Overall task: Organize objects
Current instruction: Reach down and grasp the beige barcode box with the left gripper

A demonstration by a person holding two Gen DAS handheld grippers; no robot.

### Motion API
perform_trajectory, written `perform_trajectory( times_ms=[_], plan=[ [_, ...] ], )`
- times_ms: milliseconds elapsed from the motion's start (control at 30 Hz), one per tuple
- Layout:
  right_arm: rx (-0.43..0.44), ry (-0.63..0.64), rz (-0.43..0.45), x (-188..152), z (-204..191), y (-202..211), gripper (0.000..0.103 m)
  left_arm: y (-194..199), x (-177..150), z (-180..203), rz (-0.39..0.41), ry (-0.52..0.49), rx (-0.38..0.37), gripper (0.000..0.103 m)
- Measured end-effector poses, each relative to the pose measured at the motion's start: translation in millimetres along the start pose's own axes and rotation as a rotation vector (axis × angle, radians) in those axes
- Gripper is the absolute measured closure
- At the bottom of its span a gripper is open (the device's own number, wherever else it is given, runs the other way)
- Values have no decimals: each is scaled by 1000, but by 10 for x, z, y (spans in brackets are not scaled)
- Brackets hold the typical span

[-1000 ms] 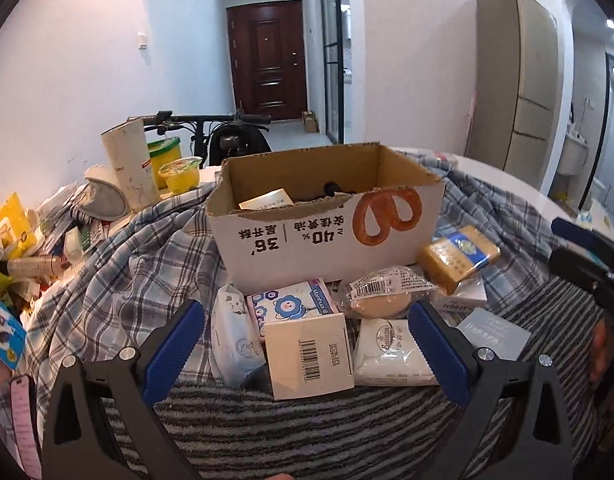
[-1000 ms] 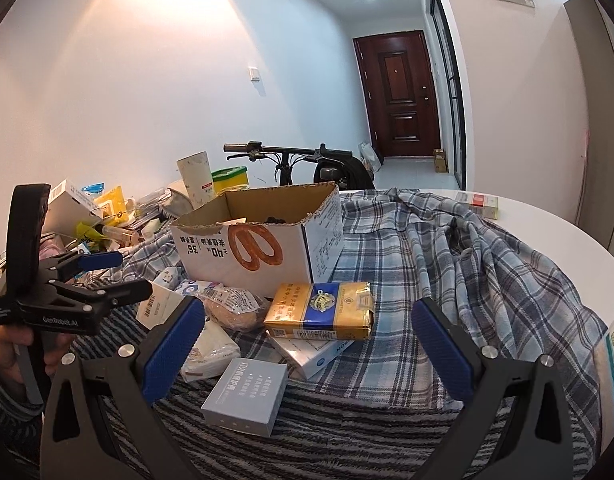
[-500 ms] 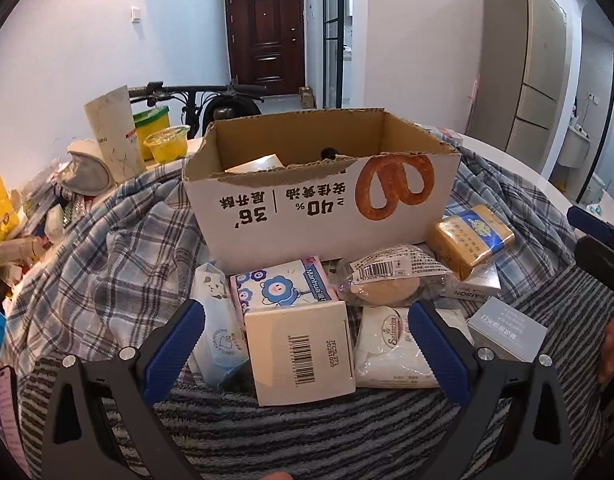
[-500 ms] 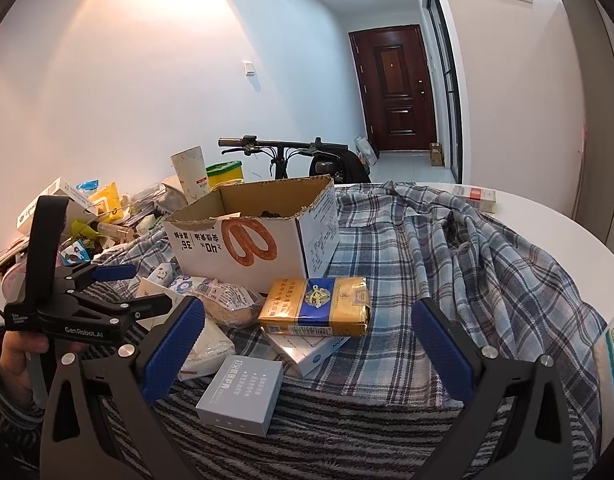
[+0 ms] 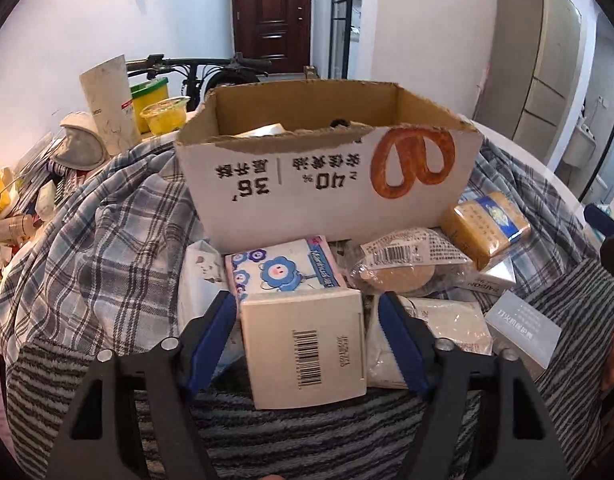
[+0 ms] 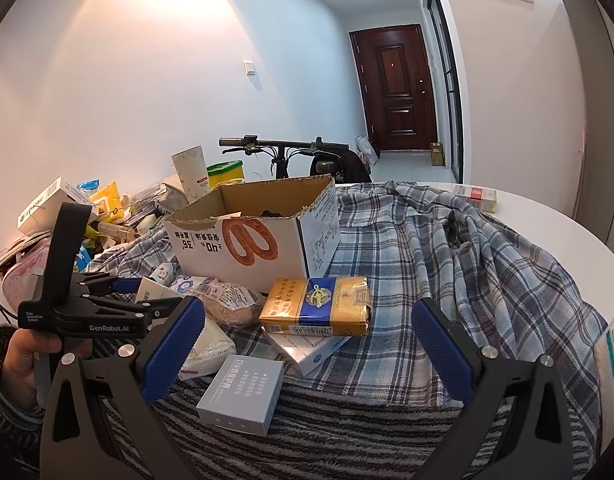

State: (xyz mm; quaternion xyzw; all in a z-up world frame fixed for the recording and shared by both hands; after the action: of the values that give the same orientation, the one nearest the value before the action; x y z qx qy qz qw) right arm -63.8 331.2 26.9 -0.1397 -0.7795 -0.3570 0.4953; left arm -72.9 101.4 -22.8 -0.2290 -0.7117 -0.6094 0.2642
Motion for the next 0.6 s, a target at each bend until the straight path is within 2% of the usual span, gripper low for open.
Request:
perform_trajectory(
  times_ms=[33, 233, 367, 500, 600],
  plan=[
    [0, 0, 0, 0, 0, 0, 0, -17, -6, 21, -6, -9, 18, 47],
    [0, -2, -2, 2, 2, 3, 0, 117, -22, 31, 60, -15, 2, 48],
    [-1, -3, -5, -3, 1, 3, 0, 286, -19, 2, 131, -4, -36, 48],
    [-1, -6, -10, -3, 6, -7, 0, 619, 8, -146, 257, 54, -69, 48],
    [0, -7, -16, 0, 10, -26, 0, 889, 69, -303, 365, 66, -34, 48]
  ],
)
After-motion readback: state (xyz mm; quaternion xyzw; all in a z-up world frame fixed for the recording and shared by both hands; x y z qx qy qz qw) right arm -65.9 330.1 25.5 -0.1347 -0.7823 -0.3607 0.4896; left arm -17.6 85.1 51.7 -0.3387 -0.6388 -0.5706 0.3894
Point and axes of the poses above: each gripper's, at about its wrist camera, not at the fingertips, and y roughly against the way its jaws point, z to its right, x to its top, the point moved 1 cm from there along -y, roughly the way its jaws point, and after that the axes turned 10 degrees about x, right-handed, at the moved point
